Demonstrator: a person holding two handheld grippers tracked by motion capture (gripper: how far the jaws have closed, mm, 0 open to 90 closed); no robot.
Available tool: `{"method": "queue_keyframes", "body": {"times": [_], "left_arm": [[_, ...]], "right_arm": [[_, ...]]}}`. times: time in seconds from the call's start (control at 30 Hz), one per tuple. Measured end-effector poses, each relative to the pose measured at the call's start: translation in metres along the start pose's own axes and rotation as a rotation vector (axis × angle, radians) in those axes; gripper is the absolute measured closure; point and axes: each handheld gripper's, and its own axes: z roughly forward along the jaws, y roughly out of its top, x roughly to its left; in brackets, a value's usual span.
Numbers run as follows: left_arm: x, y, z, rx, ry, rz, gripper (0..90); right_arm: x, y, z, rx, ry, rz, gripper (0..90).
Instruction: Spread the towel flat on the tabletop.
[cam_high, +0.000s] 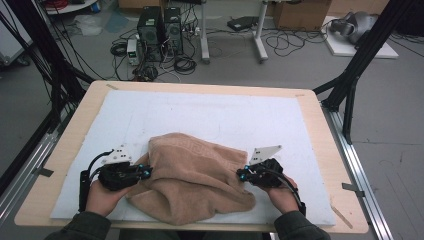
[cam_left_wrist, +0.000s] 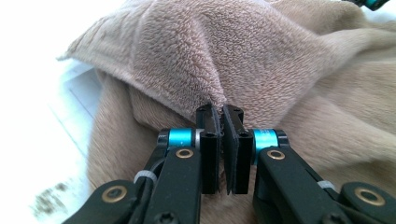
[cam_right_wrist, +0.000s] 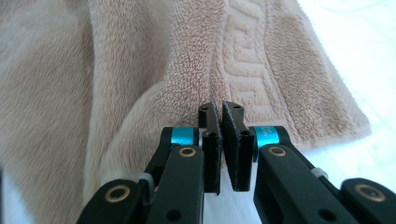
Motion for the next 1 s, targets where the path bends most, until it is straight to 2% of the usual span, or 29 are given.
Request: {"method": "queue_keyframes", "body": {"times": [0.07,0.17,0.2,0.23,0.27,0.3,0.37,0.4,0.43,0.47,0.5,0.53,0.6,0.63,0.7,0.77,0.83,0.87,0.9,0.93,1.0], "left_arm": [[-0.004,-0.003,-0.004,0.006,-0.017,0.010,85.5],[-0.009,-0.003,-0.009,0.015,-0.037,0.019,85.2],[-0.009,-0.001,-0.010,0.014,-0.037,0.025,82.3],[-0.007,0.005,-0.014,0.002,-0.040,0.030,78.1],[-0.007,0.005,-0.014,0.002,-0.040,0.030,72.0],[-0.006,0.010,-0.018,-0.016,-0.043,0.034,66.4],[-0.003,0.022,-0.022,-0.041,-0.047,0.039,64.0],[-0.001,0.028,-0.023,-0.054,-0.051,0.042,59.6],[0.002,0.034,-0.023,-0.068,-0.046,0.037,59.6],[0.005,0.039,-0.023,-0.079,-0.040,0.036,55.8],[0.012,0.047,-0.020,-0.095,-0.033,0.030,55.2],[0.012,0.047,-0.020,-0.095,-0.033,0.030,53.6],[0.021,0.055,-0.012,-0.106,-0.019,0.015,49.7],[0.025,0.057,-0.008,-0.107,-0.007,0.021,49.7],[0.033,0.059,0.003,-0.085,-0.004,0.005,48.0],[0.039,0.058,0.017,-0.029,0.006,-0.005,48.2],[0.046,0.056,0.029,0.018,-0.038,-0.035,48.9],[0.047,0.055,0.033,0.022,-0.037,-0.041,49.3],[0.048,0.054,0.037,0.025,-0.030,-0.038,53.9],[0.049,0.053,0.039,0.033,-0.024,-0.035,56.6],[0.050,0.051,0.049,0.091,-0.016,-0.030,66.6]], "right_arm": [[0.002,-0.004,-0.010,0.019,-0.007,-0.004,86.0],[0.001,-0.005,-0.015,0.019,0.005,0.000,83.2],[-0.002,-0.003,-0.019,0.003,-0.004,0.009,73.7],[-0.005,-0.002,-0.020,-0.007,-0.019,0.024,67.7],[-0.005,-0.002,-0.020,-0.007,-0.019,0.024,67.7],[-0.014,0.002,-0.020,-0.030,-0.046,0.057,59.5],[-0.018,0.003,-0.019,-0.039,-0.049,0.065,59.5],[-0.027,0.007,-0.015,-0.049,-0.059,0.082,56.0],[-0.027,0.007,-0.015,-0.049,-0.059,0.082,56.0],[-0.037,0.010,-0.009,-0.046,-0.069,0.103,53.8],[-0.040,0.011,-0.005,-0.048,-0.070,0.110,52.7],[-0.042,0.011,-0.003,-0.050,-0.077,0.112,51.3],[-0.047,0.013,0.007,-0.042,-0.074,0.120,49.3],[-0.047,0.013,0.007,-0.042,-0.074,0.120,49.3],[-0.051,0.013,0.019,-0.007,-0.082,0.116,47.3],[-0.051,0.013,0.023,0.010,-0.082,0.112,47.3],[-0.051,0.013,0.030,0.039,-0.074,0.112,48.2],[-0.051,0.013,0.034,0.056,-0.070,0.106,48.7],[-0.049,0.015,0.036,0.063,-0.081,0.090,56.2],[-0.049,0.015,0.036,0.062,-0.075,0.090,59.4],[-0.050,0.015,0.036,0.056,-0.054,0.089,69.8]]}}
